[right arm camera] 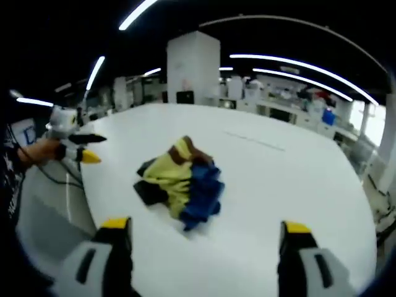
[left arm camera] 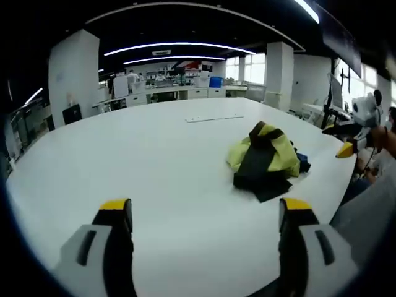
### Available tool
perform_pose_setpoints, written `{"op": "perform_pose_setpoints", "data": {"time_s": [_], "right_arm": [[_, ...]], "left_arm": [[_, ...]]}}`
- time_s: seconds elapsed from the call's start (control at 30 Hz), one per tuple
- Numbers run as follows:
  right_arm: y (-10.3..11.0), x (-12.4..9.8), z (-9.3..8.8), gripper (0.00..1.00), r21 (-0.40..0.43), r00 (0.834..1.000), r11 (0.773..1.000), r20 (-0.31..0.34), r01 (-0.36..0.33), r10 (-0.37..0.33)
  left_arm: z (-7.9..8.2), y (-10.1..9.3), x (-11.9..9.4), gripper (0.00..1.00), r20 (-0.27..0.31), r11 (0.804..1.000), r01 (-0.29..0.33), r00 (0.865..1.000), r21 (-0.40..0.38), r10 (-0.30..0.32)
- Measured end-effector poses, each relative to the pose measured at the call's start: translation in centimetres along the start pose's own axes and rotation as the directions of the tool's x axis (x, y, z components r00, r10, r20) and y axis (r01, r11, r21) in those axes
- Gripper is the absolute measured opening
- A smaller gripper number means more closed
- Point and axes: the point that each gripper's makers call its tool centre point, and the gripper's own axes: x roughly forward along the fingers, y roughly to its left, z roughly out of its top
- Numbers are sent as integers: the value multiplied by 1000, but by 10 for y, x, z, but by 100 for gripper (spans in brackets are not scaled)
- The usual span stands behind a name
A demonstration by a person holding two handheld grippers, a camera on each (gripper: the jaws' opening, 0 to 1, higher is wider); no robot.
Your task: Fold the garment on the visible template until the final outline fits inside the template.
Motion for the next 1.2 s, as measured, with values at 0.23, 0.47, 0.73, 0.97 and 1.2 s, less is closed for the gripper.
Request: {"op": "perform_pose_setpoints", "data": {"time_s": [0.23, 0.47, 0.73, 0.97, 1.2], "right_arm": [[3, -1, -2, 99, 2, 1000, 1000, -7, -2, 2], [5, -2, -1, 99, 2, 1000, 1000, -7, -7, 7], [7, -2, -2, 99, 8, 1000, 1000, -10, -20, 20], [8, 3, 7, 99, -3, 999, 999, -1, -36, 36], [9, 4, 12, 99, 0, 999, 999, 16, -34, 34]], "left_arm": [[-3, 8, 2, 96, -4, 1000, 1, 1000, -1, -1], [-3, 19, 0, 95, 29, 994, 4, 1000, -112, -1], [-3, 11, 0, 94, 6, 999, -21, 1000, -38, 21], [-4, 0, 0, 93, -29, 1000, -19, 999, 17, 20], [2, -3, -2, 93, -5, 1000, -25, 1000, -11, 25]]}}
